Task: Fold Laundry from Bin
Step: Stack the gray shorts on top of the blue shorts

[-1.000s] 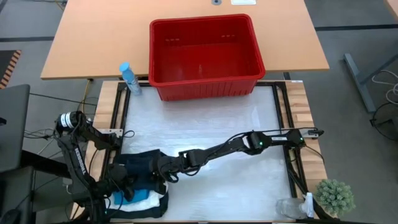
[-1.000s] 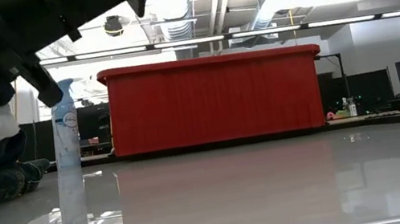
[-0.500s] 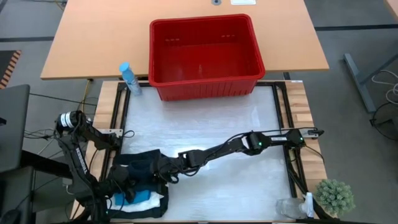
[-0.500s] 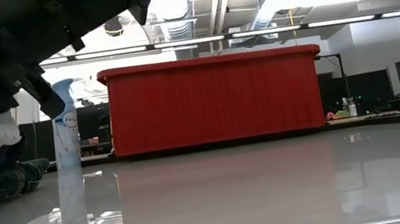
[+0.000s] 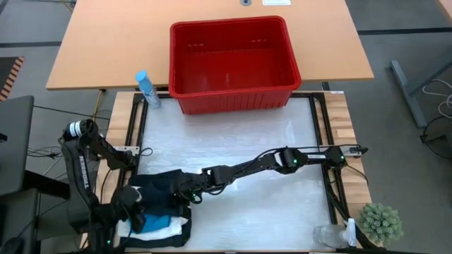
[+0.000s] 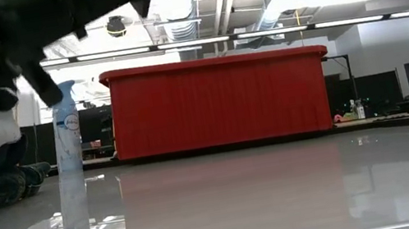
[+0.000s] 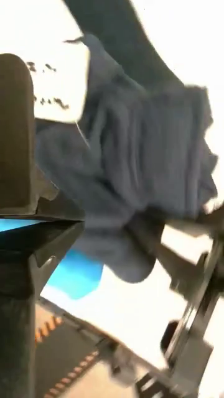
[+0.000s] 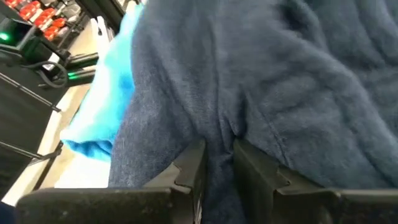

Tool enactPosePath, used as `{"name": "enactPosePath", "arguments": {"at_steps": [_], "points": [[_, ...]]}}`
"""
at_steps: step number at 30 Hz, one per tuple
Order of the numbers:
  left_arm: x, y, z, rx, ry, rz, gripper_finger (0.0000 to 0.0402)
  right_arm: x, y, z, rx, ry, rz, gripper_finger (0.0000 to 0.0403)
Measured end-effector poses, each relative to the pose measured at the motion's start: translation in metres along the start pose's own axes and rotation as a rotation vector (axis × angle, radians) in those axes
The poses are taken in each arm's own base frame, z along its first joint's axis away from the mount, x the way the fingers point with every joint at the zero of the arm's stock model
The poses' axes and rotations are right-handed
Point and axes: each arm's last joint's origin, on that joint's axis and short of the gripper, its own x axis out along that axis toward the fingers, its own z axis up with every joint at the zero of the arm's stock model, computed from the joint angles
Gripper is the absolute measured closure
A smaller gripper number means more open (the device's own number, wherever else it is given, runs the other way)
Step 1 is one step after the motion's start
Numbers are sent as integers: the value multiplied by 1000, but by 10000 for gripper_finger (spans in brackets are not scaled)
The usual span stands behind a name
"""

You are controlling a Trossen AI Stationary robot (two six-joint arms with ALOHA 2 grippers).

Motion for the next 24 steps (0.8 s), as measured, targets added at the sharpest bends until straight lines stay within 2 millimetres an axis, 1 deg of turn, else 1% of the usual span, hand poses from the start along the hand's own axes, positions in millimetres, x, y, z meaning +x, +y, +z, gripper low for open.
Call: {"name": "enactPosePath", "arguments": {"at_steps": [2,4,8,10,13,15,19,22,24], "points": [[-6,-7,-1,118,2,-40,401,-4,0,6,-19,-17,2,294],[-6,-14,-5,286,31,-78,401,-12,3,15,-28,-36,5,294],[3,-23,-7,563,103,-75,401,-22,2,28,-47,-58,24,294],[9,-26,-6,652,132,-53,398,-24,3,31,-65,-63,36,294],[15,-29,-1,719,165,-33,384,-31,4,38,-78,-74,45,294],[15,-34,3,754,169,-49,367,-34,6,41,-82,-87,52,294],[1,-54,19,778,168,-125,320,-35,7,43,-81,-89,53,294],[-14,-69,35,795,238,-178,282,-34,6,41,-76,-72,47,294],[-23,-71,46,779,298,-151,263,-34,6,40,-76,-64,46,294]]}}
